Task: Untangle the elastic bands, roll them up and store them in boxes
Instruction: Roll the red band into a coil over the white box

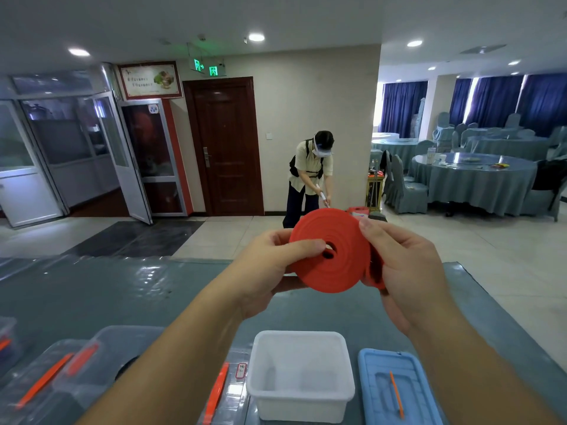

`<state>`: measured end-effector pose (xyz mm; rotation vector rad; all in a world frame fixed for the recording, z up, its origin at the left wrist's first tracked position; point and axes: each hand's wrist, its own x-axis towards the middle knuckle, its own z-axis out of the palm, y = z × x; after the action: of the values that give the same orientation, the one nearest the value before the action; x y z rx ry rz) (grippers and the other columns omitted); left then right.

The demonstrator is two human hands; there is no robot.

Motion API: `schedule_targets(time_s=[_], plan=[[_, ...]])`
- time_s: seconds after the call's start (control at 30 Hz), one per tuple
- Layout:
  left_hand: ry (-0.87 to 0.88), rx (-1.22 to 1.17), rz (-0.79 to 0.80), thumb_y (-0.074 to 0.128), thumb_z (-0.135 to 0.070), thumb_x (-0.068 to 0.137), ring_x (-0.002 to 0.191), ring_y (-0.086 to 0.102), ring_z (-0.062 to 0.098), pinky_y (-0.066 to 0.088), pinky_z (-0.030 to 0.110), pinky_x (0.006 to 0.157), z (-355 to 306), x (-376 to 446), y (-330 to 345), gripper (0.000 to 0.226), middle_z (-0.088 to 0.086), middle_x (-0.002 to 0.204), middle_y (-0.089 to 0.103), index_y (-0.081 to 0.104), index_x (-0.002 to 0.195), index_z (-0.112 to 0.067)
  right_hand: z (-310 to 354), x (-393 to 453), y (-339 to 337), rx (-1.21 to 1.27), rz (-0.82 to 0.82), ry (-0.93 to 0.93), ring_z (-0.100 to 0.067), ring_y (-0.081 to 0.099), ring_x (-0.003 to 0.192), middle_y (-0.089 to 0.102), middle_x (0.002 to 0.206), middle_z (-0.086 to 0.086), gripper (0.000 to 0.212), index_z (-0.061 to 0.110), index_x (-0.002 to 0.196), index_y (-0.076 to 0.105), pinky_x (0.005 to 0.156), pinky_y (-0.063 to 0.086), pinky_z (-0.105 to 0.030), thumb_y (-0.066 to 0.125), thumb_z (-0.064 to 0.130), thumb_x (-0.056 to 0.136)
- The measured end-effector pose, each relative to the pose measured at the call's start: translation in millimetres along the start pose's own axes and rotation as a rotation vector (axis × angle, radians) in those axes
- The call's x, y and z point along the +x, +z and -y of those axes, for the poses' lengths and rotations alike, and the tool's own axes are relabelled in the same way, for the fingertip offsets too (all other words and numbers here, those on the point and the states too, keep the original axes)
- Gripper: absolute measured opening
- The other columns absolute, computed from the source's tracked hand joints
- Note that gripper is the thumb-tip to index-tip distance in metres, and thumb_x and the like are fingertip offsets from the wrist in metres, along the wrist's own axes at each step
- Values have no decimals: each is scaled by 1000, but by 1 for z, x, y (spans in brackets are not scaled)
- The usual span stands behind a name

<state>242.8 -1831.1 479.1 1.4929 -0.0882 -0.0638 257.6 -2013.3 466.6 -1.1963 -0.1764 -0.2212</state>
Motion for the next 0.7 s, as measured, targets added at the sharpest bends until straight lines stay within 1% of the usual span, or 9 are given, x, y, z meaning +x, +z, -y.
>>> schedule_targets(time_s=[0.1,0.17,0.23,0.33,0.4,0.47,0.53,0.63,0.7], plan=[[-12,-14,9,79,-23,79,89,76,18,62,38,88,2,-1,2,21,9,100,80,76,98,-15,-8,-1,-4,-15,-32,23,-15,62,61,75,82,-7,17,12,101,79,50,45,-22,67,25,99],[-3,-82,-34,79,-24,80,92,76,21,62,39,89,11,-2,9,19,10,100,81,77,96,-15,-15,-2,-5,23,-73,34,-22,57,72,70,85,-10,15,15,97,76,57,44,-27,65,25,101],[-5,-147,-91,75,-22,87,95,76,23,62,41,92,20,-3,17,14,10,101,81,75,99,-14,-21,-5,-7,96,-109,58,-21,62,84,73,95,-12,16,17,98,75,67,49,-29,60,21,103],[-28,-241,-142,77,-28,82,100,76,24,61,44,95,35,-2,28,35,12,107,80,73,111,-9,-29,-11,-12,259,-98,84,-18,73,102,78,114,-8,25,10,114,75,83,57,-31,52,13,107],[-52,-299,-176,79,-30,78,101,76,25,61,45,96,43,-2,34,46,14,109,80,72,117,-6,-34,-16,-17,299,-75,93,-16,74,108,79,116,-5,28,9,120,74,84,60,-27,49,8,108],[-80,-334,-207,77,-26,84,102,76,27,61,45,96,52,-1,38,37,15,109,80,73,115,-5,-44,-20,-23,303,-57,103,-14,74,108,79,115,-3,28,14,120,73,86,59,-24,47,16,110],[-109,-359,-225,74,-23,91,106,75,28,60,45,97,61,-1,43,30,15,109,79,74,114,-4,-56,-23,-29,236,-81,102,-15,72,105,78,112,-2,24,19,113,71,88,57,-28,49,25,109],[-145,-380,-269,75,-22,92,110,75,30,61,45,97,75,1,49,35,16,111,79,71,120,-1,-73,-25,-38,93,-189,68,-14,69,94,75,95,2,15,21,98,68,90,56,-34,58,31,103],[-159,-392,-318,77,-23,91,110,75,31,61,45,97,84,3,54,40,16,112,79,69,123,0,-83,-28,-44,40,-247,50,-14,72,95,77,95,2,16,21,95,71,96,57,-39,62,32,102]])
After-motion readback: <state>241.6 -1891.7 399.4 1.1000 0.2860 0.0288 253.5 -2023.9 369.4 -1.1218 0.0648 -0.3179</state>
